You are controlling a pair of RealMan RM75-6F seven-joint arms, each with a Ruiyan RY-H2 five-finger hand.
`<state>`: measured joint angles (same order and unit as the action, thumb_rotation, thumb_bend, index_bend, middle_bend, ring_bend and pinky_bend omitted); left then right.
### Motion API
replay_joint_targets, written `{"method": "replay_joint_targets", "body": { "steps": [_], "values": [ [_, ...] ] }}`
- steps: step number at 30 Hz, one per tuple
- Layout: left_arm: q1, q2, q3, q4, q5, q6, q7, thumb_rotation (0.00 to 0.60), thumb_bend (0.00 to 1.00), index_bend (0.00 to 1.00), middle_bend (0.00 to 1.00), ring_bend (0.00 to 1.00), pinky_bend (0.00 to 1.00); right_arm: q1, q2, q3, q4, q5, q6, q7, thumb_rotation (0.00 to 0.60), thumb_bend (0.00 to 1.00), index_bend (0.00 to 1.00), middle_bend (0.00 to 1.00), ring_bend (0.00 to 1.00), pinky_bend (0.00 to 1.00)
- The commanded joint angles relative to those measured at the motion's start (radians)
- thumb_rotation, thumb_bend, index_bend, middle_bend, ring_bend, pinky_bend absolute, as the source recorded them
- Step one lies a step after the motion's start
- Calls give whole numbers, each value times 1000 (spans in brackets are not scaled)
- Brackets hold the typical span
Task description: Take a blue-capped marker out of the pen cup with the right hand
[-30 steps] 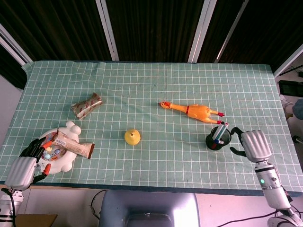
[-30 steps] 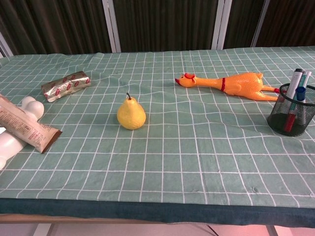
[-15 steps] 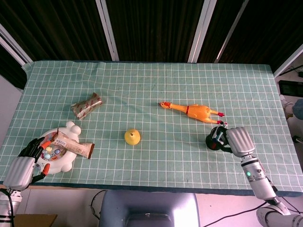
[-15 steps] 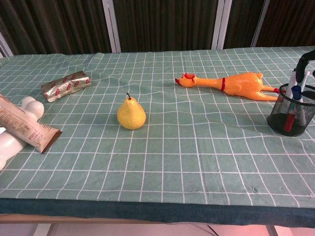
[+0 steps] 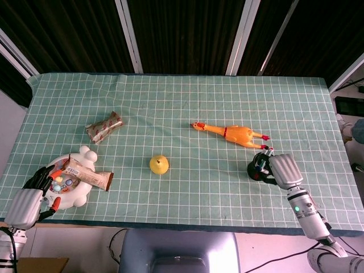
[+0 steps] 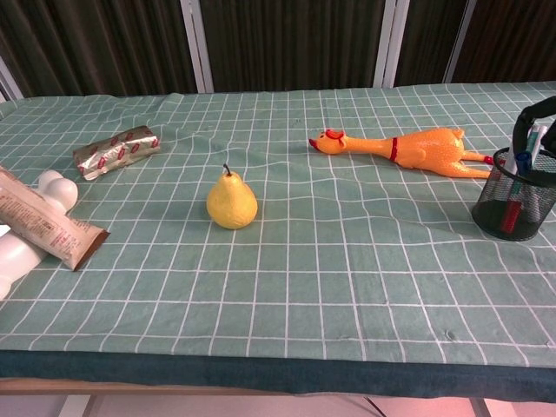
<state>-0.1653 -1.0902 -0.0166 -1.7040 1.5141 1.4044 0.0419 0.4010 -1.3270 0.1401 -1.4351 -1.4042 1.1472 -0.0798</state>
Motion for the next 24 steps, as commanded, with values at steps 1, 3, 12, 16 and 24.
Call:
{"method": "replay_joint_targets", "body": {
  "steps": [1, 3, 12, 16, 24],
  "values": [
    [1, 0, 0, 1, 0, 0, -1, 600, 428, 166, 44, 0, 224, 4, -5, -3, 6, -2, -2, 7, 600, 489, 639, 1000, 1000, 1000],
    [1, 0, 1, 1, 1, 1, -3, 600, 427, 166, 44, 0, 224, 5, -7, -6, 10, -5, -1, 13, 600, 516, 644, 1000, 1000, 1000],
    [1, 2, 1, 1, 5, 0, -6, 600, 428, 166, 44, 0, 224, 5, -5, -15, 17, -3, 5, 27, 600, 616, 664, 1000, 1000, 1000],
    [1, 1, 1, 1, 6, 0, -4, 600, 428, 165, 44, 0, 224, 2, -4, -16, 18, -12, 21, 45, 600, 688, 699, 1000, 1000, 1000],
    [1, 1, 3, 0, 10, 1, -5, 600, 428, 166, 44, 0, 224, -21, 28, -6, -69, -117, 167, 87, 600, 869, 803, 1000, 1000, 1000]
  ]
}}
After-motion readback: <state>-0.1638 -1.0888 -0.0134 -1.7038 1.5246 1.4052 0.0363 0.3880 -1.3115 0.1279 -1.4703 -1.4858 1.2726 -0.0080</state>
